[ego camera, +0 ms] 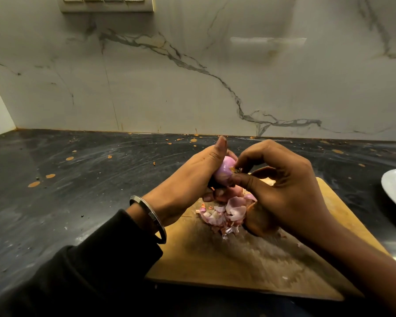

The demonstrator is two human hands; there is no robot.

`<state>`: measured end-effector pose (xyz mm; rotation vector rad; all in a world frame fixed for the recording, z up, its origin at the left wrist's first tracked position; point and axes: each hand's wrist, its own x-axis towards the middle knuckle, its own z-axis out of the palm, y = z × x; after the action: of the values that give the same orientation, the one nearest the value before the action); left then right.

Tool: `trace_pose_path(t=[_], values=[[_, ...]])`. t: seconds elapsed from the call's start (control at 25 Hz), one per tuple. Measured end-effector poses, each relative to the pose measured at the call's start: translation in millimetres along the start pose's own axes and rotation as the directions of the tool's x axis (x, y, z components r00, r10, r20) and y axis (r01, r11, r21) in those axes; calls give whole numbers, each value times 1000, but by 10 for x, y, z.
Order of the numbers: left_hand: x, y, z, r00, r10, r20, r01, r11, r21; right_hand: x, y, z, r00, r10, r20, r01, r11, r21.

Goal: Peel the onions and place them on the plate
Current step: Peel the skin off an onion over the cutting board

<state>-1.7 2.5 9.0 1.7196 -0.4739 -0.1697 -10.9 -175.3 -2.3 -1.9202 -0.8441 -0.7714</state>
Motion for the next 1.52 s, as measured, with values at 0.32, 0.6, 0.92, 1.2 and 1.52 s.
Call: trace_pose_path(t=[0.32, 0.6, 0.92, 1.2, 1.52], values=[[-24, -15, 41, 999, 40, 0, -40, 998, 37, -17, 33, 16, 998, 46, 44, -46, 999, 7], [-44, 13, 79, 996, 86, 4, -86, 992, 92, -2, 36, 32, 992, 37, 119, -39, 999, 15], [-27, 34, 73, 1000, 2, 22, -2, 1000, -15, 5, 6, 55, 996, 31, 87, -30, 999, -10], [-6, 23, 43, 999, -33, 10, 35, 982, -186, 8, 28, 30, 996, 56, 65, -62, 992, 105], [45, 6, -44, 991, -61, -120, 29, 967, -252, -33, 62, 37, 991, 122, 57, -127, 988, 91]])
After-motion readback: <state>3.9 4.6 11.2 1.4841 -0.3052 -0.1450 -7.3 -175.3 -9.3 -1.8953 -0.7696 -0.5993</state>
